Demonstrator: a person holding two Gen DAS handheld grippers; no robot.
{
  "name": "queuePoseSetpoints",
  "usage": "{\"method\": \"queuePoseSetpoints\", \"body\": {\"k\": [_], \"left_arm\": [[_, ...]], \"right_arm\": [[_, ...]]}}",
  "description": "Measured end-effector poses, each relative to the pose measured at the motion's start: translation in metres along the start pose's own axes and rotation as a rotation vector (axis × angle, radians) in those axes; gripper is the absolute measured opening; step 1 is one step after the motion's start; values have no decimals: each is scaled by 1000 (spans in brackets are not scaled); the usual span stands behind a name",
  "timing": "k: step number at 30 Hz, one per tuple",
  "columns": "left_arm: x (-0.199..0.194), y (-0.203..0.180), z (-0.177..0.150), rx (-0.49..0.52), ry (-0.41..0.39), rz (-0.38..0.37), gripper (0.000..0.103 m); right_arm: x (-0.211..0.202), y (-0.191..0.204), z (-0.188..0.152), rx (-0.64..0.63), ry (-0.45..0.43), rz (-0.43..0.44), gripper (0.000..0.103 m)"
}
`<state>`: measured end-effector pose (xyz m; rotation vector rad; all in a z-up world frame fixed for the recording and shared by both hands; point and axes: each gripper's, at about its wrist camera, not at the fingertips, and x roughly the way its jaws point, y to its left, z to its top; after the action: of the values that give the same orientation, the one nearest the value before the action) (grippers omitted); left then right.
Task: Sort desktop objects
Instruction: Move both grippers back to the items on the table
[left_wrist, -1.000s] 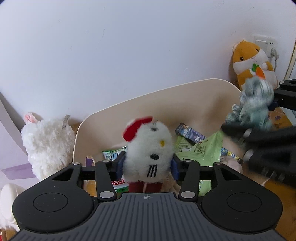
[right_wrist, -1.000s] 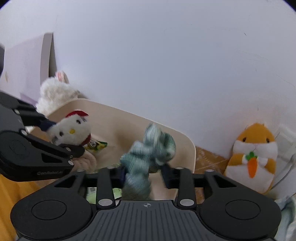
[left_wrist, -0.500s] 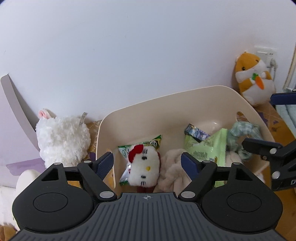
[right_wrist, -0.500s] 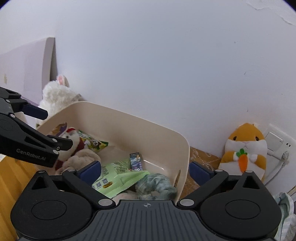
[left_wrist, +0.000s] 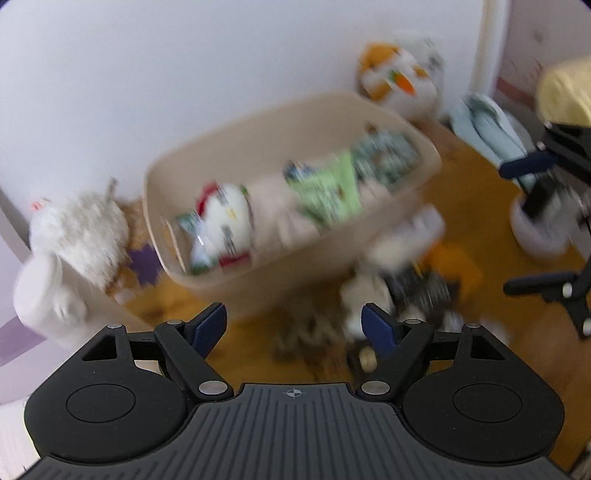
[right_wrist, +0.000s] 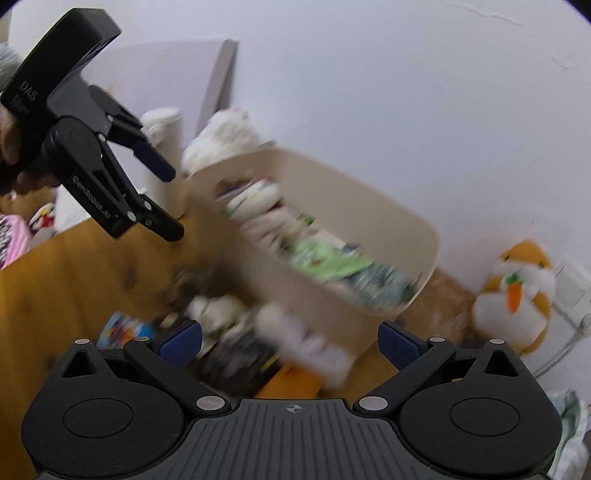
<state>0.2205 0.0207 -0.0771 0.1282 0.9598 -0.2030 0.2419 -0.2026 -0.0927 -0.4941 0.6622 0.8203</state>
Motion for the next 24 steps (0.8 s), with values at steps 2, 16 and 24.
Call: {"method": "queuePoseSetpoints", "body": {"k": [2, 16, 24], "left_arm": [[3, -6, -17, 34, 28, -20, 82], [39, -24, -71, 51, 186, -108, 82], [54, -25, -72, 86, 186, -93, 81]], "right_arm": [[-2, 9, -16, 20, 22, 35, 103], [23, 75, -62, -159, 221, 215, 103], [49, 80, -77, -279, 275, 295, 103]]}}
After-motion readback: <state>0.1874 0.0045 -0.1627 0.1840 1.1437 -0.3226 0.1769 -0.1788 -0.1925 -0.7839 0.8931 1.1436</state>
